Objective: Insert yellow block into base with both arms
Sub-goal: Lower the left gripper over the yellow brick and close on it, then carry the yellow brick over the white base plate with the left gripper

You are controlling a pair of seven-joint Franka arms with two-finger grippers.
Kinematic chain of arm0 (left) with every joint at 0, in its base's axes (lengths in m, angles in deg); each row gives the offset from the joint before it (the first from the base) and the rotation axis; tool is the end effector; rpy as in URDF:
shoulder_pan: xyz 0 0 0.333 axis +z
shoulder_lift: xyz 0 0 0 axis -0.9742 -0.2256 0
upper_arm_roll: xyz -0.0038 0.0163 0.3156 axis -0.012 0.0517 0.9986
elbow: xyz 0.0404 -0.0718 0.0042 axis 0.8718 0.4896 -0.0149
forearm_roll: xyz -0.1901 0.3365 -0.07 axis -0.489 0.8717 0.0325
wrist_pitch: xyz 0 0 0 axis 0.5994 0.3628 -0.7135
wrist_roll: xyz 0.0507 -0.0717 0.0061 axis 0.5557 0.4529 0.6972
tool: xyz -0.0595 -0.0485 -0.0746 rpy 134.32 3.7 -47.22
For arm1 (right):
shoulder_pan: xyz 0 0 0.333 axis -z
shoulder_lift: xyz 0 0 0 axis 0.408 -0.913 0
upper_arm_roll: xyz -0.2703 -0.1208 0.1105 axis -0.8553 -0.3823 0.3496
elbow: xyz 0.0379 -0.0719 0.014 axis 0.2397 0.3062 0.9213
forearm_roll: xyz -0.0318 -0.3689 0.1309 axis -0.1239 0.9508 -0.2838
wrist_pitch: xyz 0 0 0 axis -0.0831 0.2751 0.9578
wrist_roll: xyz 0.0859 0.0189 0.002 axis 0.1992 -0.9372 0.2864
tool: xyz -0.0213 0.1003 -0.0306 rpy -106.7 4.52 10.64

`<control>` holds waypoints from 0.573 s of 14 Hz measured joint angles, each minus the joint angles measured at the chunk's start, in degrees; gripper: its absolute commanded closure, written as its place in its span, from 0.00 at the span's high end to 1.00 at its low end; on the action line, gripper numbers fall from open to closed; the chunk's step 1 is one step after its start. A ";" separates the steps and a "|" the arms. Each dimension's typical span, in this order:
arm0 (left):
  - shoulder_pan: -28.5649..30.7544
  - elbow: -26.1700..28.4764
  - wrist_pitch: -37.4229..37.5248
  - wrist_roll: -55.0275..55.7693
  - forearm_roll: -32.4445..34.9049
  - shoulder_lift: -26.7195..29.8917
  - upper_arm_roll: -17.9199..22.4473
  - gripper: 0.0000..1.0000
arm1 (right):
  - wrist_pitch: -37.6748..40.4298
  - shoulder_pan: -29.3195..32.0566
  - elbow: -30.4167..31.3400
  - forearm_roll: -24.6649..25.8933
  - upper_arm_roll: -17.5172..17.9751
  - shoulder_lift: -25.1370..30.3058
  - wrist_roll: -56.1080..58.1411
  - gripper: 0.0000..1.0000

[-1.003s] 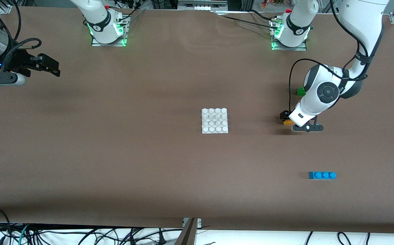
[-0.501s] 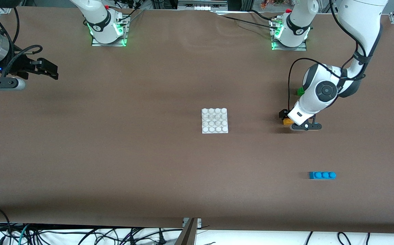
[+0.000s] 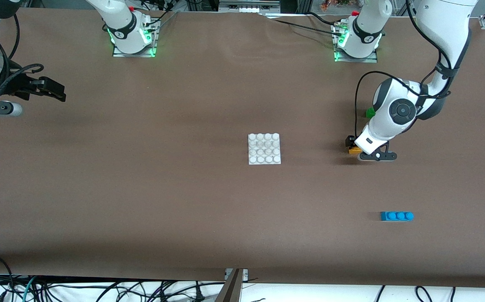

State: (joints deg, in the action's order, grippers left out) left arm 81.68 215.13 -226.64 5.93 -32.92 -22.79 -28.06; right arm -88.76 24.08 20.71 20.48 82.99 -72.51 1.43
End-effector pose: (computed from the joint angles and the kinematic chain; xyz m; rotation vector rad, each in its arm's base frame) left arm 0.5249 -0.0698 0.2029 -3.0847 -0.0075 0.0897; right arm 0.5569 0.0294 0.5893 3.0966 -0.0335 -0.2239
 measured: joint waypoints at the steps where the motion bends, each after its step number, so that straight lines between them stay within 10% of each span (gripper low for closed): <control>1: -0.01 0.00 0.00 -0.02 0.00 0.66 -0.09 0.40 | -0.03 0.06 -0.03 -0.01 0.00 -0.10 0.00 0.99; 8: -0.02 -1.33 3.24 -0.20 0.02 3.53 -0.30 0.36 | -0.11 0.08 -0.09 -0.12 0.00 -0.28 0.00 0.99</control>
State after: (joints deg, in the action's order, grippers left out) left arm 81.67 213.81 -223.40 5.73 -32.90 -19.27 -28.36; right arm -88.87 24.16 20.62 20.36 82.99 -72.79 1.42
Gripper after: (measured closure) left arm 0.366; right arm 0.004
